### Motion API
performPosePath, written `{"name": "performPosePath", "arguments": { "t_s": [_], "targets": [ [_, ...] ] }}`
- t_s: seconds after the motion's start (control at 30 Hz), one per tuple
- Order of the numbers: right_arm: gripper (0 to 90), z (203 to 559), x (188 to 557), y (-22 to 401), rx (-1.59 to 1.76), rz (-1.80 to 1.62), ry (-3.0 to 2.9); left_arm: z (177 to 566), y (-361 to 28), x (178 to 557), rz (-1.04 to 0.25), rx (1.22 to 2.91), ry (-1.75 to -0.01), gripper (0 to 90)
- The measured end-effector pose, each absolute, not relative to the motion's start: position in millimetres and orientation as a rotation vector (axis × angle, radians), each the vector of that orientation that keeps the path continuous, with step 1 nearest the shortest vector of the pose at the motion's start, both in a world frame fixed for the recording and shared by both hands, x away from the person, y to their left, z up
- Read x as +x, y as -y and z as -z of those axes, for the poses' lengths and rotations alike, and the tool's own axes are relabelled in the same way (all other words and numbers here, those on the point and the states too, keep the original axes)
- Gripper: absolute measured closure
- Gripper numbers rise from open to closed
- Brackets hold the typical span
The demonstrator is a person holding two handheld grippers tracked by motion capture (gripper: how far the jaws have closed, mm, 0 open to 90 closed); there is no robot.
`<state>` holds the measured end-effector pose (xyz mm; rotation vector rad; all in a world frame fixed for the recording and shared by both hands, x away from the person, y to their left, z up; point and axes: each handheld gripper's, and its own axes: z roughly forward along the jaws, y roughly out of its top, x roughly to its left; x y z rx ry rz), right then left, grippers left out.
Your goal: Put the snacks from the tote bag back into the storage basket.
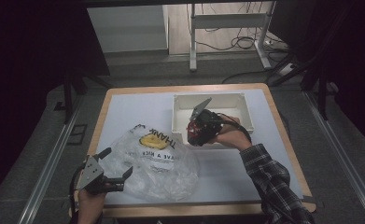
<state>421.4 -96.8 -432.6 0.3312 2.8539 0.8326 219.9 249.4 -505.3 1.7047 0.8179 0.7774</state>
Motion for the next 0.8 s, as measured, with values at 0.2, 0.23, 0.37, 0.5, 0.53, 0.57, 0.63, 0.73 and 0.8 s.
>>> {"name": "performPosePath", "arguments": {
  "t_s": [0.2,0.23,0.37,0.5,0.53,0.57,0.63,0.73,0.8],
  "targets": [
    [25.7,435,430,93,0.334,-0.821,-2.848,505,-249,220,-0.779,1.705,-0.817,0.4],
    [25.7,435,432,92,0.34,-0.826,-2.846,505,-249,220,-0.779,1.705,-0.817,0.4],
    [25.7,437,438,90,0.346,-0.831,-2.844,505,-249,220,-0.78,1.706,-0.817,0.4],
    [25.7,439,443,88,0.341,-0.833,-2.842,505,-249,220,-0.781,1.706,-0.817,0.5],
    [25.7,439,444,88,0.344,-0.828,-2.842,505,-249,220,-0.781,1.707,-0.817,0.5],
    [25.7,440,445,88,0.345,-0.83,-2.84,505,-249,220,-0.781,1.707,-0.817,0.5],
    [25.7,441,449,88,0.34,-0.838,-2.835,505,-249,220,-0.781,1.707,-0.817,0.5],
    [25.7,442,451,88,0.351,-0.838,-2.835,505,-249,220,-0.783,1.708,-0.817,0.4],
    [25.7,442,455,87,0.347,-0.837,-2.836,505,-249,220,-0.783,1.707,-0.817,0.5]
  ]
}}
